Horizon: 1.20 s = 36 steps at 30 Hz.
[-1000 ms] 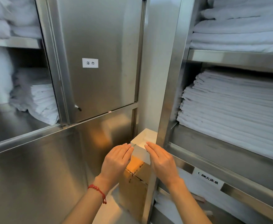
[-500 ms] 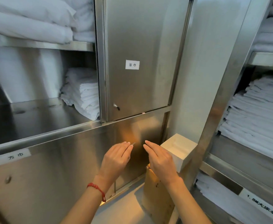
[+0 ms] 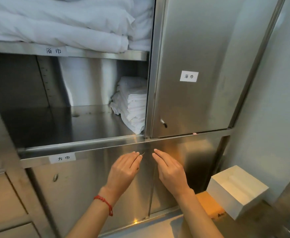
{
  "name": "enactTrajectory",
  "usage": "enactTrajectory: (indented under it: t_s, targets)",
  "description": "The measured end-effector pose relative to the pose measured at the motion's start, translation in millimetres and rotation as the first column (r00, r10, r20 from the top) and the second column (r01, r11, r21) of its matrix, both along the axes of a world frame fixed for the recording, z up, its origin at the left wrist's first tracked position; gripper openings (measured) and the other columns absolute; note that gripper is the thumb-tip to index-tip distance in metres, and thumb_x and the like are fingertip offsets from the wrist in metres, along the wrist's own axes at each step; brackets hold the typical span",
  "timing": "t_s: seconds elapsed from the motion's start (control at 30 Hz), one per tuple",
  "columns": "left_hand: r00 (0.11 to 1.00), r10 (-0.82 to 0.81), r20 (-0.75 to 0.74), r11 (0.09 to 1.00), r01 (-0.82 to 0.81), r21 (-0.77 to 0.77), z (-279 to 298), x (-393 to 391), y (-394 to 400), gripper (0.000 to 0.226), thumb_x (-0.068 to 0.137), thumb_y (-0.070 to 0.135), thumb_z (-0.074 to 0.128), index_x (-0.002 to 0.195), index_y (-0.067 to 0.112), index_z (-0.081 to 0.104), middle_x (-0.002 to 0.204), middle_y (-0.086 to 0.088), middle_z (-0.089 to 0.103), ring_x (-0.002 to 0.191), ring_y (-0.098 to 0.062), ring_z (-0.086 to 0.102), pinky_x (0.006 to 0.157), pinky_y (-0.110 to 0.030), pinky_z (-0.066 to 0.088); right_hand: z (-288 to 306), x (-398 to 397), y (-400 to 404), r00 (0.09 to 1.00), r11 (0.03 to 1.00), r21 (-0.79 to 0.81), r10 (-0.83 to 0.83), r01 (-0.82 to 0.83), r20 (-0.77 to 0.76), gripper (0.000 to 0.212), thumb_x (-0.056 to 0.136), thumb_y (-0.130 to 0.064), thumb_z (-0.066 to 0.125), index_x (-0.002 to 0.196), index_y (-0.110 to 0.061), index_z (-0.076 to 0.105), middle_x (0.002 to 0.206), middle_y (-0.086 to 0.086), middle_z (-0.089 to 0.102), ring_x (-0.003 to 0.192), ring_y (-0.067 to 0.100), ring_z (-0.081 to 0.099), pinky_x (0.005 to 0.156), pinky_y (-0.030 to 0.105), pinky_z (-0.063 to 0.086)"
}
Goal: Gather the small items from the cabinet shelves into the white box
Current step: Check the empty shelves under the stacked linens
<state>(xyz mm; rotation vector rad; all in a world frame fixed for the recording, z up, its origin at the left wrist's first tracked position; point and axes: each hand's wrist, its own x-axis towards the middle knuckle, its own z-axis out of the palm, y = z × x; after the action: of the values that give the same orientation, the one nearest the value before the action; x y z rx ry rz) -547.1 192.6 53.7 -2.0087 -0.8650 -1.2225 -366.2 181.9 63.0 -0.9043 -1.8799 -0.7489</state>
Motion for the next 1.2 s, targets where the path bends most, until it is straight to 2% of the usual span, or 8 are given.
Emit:
enactTrajectory:
  t_s: [0.17,0.3,0.4,0.57,0.67,0.83,0.97,1.2]
  targets:
    - [0.996,0.093,-0.001,0.995,-0.092,0.022,1,-11,25,0.014,0.079,0.001,0.064,0.089,0.001,0.074,0.091,-0.011,0.071,0.084,-0.024,0.069,0.085,-0.030,0.047,-4,-9,43,0.995,0.995,0.022,0.097,-0.097,0.003,0.042,0.100,-0.007,0.032,0.098,-0.001,0.073,0.103,0.013,0.071,0.092,0.022,0.069,0.085,0.026,0.052]
    - [0.988,0.154,0.008,0.987,-0.154,0.044,3,-17,42,0.013,0.078,0.001,0.065,0.088,0.002,0.075,0.091,-0.010,0.072,0.084,-0.024,0.070,0.082,-0.032,0.049,-1,-14,72,0.988,0.987,0.043,0.153,-0.152,-0.020,0.029,0.086,0.002,0.047,0.098,0.000,0.073,0.103,0.013,0.071,0.092,0.022,0.069,0.086,0.026,0.052]
    - [0.981,0.196,0.014,0.978,-0.196,0.067,5,-22,52,0.013,0.079,0.001,0.064,0.087,0.001,0.075,0.090,-0.011,0.072,0.082,-0.024,0.070,0.082,-0.032,0.049,2,-19,92,0.982,0.982,0.036,0.187,-0.186,-0.016,0.028,0.078,0.006,0.055,0.100,0.001,0.072,0.103,0.013,0.070,0.093,0.022,0.069,0.090,0.025,0.047]
    - [0.967,0.256,-0.002,0.964,-0.255,0.079,4,-38,62,0.015,0.080,0.002,0.061,0.086,0.001,0.075,0.089,-0.011,0.072,0.081,-0.024,0.071,0.077,-0.034,0.053,-3,-39,113,0.965,0.965,0.015,0.264,-0.264,0.003,0.029,0.088,0.000,0.046,0.100,-0.001,0.072,0.104,0.012,0.070,0.093,0.022,0.069,0.084,0.028,0.053]
    - [0.956,0.294,-0.007,0.954,-0.293,0.069,3,-52,67,0.015,0.080,0.003,0.060,0.086,0.001,0.075,0.089,-0.011,0.072,0.081,-0.024,0.071,0.079,-0.034,0.050,-4,-54,126,0.953,0.953,-0.010,0.302,-0.302,0.003,0.028,0.083,0.001,0.052,0.101,-0.001,0.072,0.105,0.011,0.070,0.094,0.022,0.069,0.083,0.028,0.054]
    - [0.942,0.336,-0.004,0.941,-0.335,0.049,0,-81,77,0.016,0.081,0.004,0.061,0.088,0.001,0.075,0.091,-0.011,0.072,0.082,-0.024,0.070,0.080,-0.034,0.049,-7,-86,144,0.937,0.937,-0.016,0.349,-0.349,-0.008,0.035,0.091,0.003,0.039,0.101,0.000,0.072,0.107,0.012,0.070,0.094,0.023,0.069,0.088,0.028,0.050]
    - [0.936,0.352,-0.022,0.936,-0.351,0.025,-4,-107,91,0.019,0.081,0.003,0.058,0.091,0.000,0.074,0.094,-0.012,0.072,0.084,-0.025,0.070,0.081,-0.034,0.050,-11,-113,160,0.932,0.931,-0.049,0.362,-0.362,-0.001,0.032,0.081,0.004,0.049,0.102,-0.001,0.072,0.109,0.012,0.069,0.094,0.022,0.068,0.085,0.030,0.052]
    - [0.950,0.312,-0.032,0.950,-0.312,-0.008,-5,-158,137,0.020,0.082,0.004,0.057,0.091,0.000,0.074,0.093,-0.013,0.072,0.085,-0.024,0.070,0.078,-0.034,0.056,-13,-162,200,0.935,0.933,-0.060,0.355,-0.356,-0.019,0.031,0.081,0.004,0.049,0.100,-0.001,0.072,0.108,0.012,0.070,0.093,0.022,0.069,0.079,0.030,0.056]
